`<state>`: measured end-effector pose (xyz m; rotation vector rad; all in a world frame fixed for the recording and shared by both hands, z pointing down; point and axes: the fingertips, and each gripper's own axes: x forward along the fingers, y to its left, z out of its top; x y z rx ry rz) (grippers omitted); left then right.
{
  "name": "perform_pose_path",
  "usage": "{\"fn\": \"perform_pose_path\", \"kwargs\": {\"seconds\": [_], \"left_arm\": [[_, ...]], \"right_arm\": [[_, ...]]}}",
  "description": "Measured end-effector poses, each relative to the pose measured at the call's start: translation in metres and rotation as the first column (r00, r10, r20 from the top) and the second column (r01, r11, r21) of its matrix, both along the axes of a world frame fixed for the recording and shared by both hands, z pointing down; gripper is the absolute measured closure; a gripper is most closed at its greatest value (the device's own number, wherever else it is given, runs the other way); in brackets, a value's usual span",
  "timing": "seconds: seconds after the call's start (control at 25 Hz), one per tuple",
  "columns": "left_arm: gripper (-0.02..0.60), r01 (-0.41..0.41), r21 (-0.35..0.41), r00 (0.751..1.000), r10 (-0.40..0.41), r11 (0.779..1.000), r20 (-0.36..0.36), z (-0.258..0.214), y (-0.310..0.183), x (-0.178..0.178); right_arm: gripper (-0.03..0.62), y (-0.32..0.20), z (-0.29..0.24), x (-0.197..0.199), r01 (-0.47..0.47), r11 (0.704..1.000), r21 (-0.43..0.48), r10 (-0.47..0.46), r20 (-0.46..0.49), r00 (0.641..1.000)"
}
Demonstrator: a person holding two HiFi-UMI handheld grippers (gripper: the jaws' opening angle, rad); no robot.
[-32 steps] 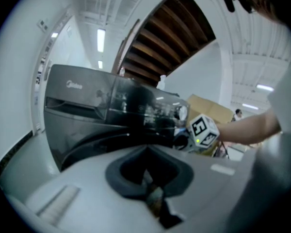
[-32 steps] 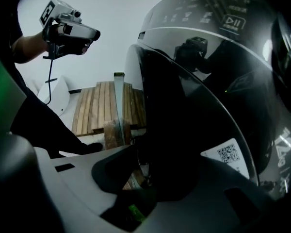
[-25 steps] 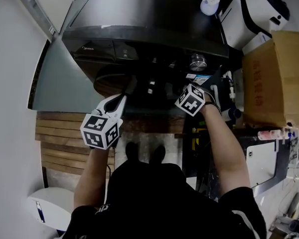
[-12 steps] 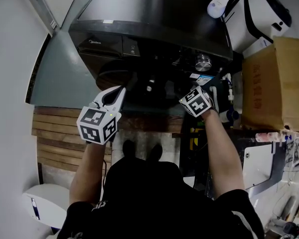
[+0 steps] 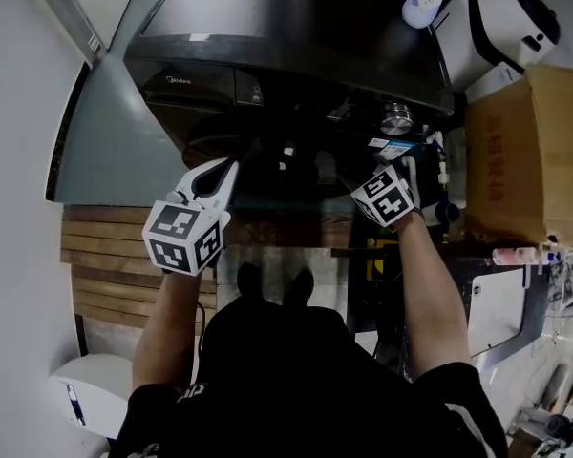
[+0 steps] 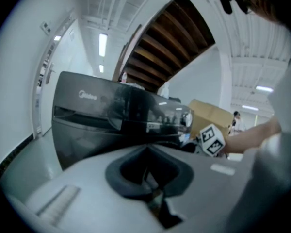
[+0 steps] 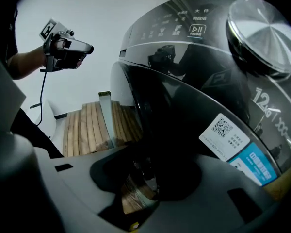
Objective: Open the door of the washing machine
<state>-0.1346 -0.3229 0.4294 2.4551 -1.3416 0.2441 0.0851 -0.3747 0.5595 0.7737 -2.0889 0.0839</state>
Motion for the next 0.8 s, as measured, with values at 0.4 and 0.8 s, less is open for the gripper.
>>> {"fn": "perform_pose_path", "kwargs": {"seconds": [0.4, 0.8], "left_arm": [[0.572, -0.006, 0.021, 1.000, 0.005, 1.000, 0.022, -0.009, 0.011, -0.011], [0.572, -0.022, 0.008, 1.000, 0.022, 1.000, 0.000, -0.003, 0.014, -0.009]], "right_arm": [[0.431, 0.001, -0.001, 0.003, -0.066, 0.997, 0.046, 0.066, 0.016, 0.998], [0.451, 0.030, -0.001, -0.004, -0.015, 1.000, 0.016, 0.014, 0.035, 0.999]]}}
